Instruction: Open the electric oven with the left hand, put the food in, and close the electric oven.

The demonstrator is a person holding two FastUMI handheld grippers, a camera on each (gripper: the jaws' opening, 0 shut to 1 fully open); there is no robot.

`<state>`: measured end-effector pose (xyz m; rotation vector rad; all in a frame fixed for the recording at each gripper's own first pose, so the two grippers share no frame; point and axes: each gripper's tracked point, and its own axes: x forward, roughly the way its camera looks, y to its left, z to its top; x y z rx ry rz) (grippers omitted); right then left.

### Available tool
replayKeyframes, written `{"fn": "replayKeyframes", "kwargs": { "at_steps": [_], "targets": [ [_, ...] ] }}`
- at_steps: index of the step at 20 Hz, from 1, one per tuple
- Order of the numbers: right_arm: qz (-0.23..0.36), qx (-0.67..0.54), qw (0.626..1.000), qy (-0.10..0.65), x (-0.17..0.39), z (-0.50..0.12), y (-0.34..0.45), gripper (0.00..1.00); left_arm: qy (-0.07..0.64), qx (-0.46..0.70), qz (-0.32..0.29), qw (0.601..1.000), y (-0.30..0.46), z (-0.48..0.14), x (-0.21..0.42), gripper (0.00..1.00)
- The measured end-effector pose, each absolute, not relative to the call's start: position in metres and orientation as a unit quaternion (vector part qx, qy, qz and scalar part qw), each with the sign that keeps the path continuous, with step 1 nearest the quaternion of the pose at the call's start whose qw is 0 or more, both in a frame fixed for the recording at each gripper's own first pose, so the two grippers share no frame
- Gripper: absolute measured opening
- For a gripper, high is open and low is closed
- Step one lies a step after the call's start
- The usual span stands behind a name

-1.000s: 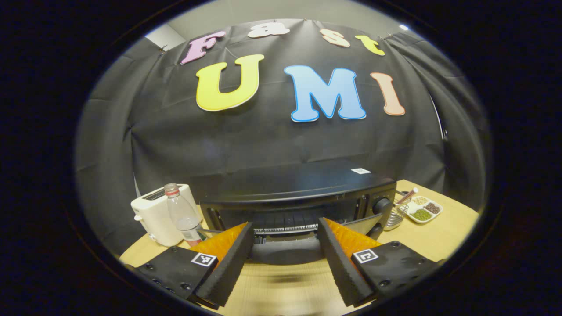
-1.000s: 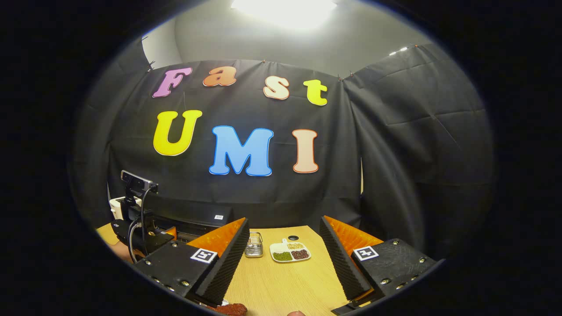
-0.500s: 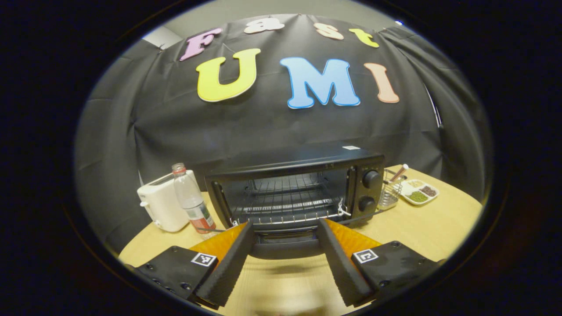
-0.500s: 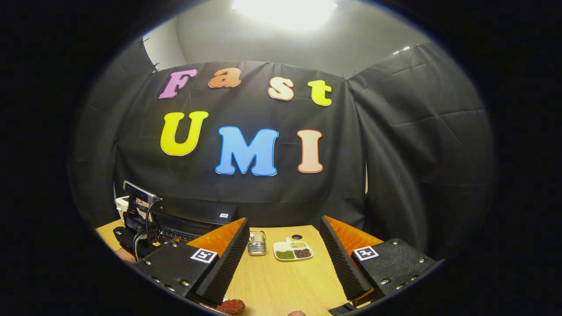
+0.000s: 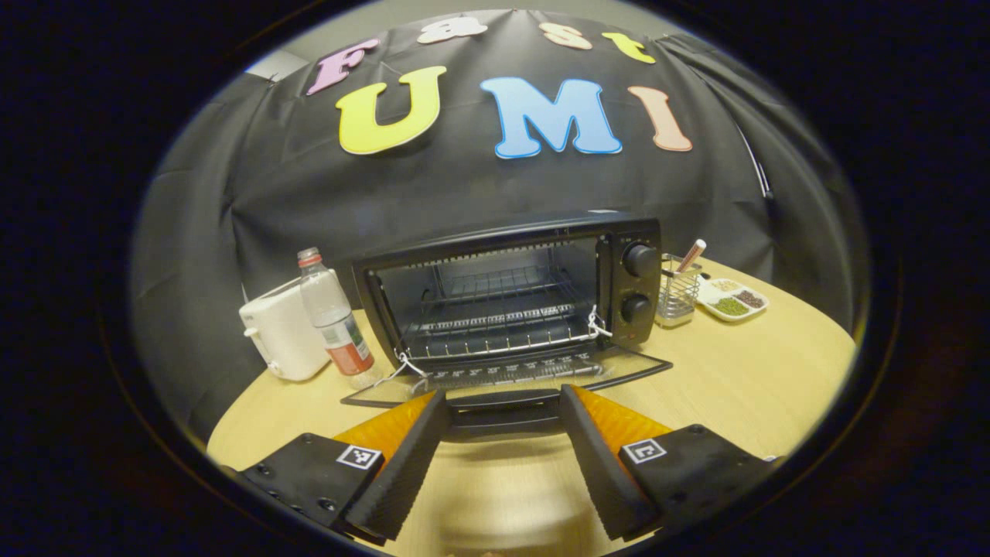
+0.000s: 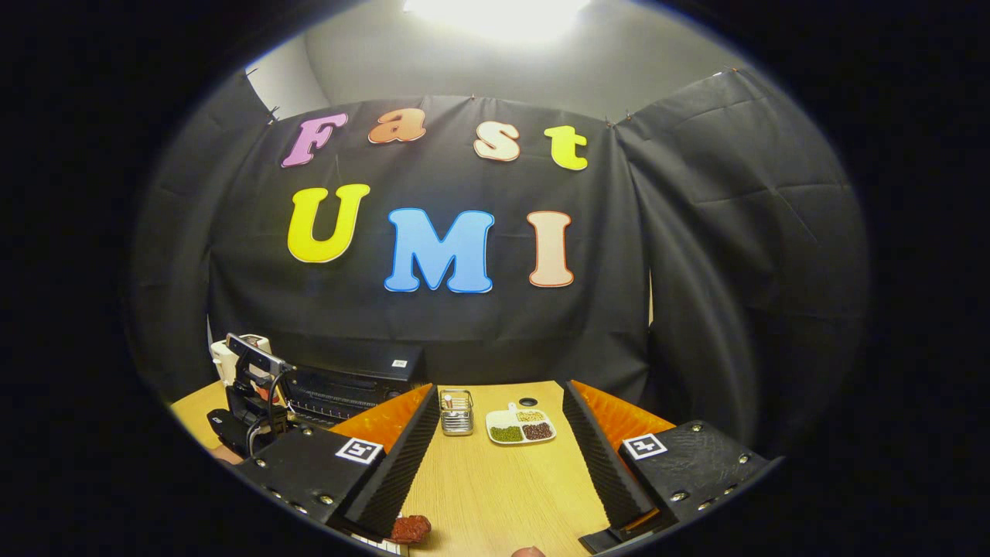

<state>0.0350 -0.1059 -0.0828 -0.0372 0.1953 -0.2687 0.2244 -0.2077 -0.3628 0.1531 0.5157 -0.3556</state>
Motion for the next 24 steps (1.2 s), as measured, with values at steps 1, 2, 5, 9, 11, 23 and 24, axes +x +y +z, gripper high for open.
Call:
{"fn": "replayKeyframes", "kwargs": {
  "at_steps": [1, 2, 5, 9, 11, 23, 24],
  "targets": [
    [-0.132, -0.019, 0.986, 0.104, 0.035, -0.086, -0.106, 0.97, 0.259, 0.077, -0.174, 0.947, -0.208, -0.368, 0.22, 0.97],
    [-0.13, -0.018, 0.985, 0.11, 0.034, -0.089, -0.106, 0.97, 0.265, 0.079, -0.173, 0.945, -0.206, -0.373, 0.218, 0.97],
    [-0.126, -0.014, 0.984, 0.124, 0.03, -0.097, -0.103, 0.97, 0.277, 0.081, -0.175, 0.941, -0.205, -0.384, 0.208, 0.98],
    [-0.117, -0.013, 0.983, 0.139, 0.025, -0.105, -0.1, 0.97, 0.29, 0.083, -0.175, 0.937, -0.205, -0.394, 0.193, 0.98],
    [-0.112, -0.012, 0.983, 0.143, 0.022, -0.108, -0.098, 0.97, 0.292, 0.082, -0.174, 0.937, -0.202, -0.393, 0.188, 1.0],
    [-0.023, 0.102, 0.972, 0.212, 0.02, -0.166, -0.064, 0.97, 0.171, 0.024, -0.147, 0.974, -0.17, -0.237, 0.17, 1.0],
    [-0.01, 0.115, 0.968, 0.224, 0.018, -0.174, -0.059, 0.98, 0.161, 0.018, -0.145, 0.976, -0.167, -0.224, 0.167, 1.0]
  ]
}}
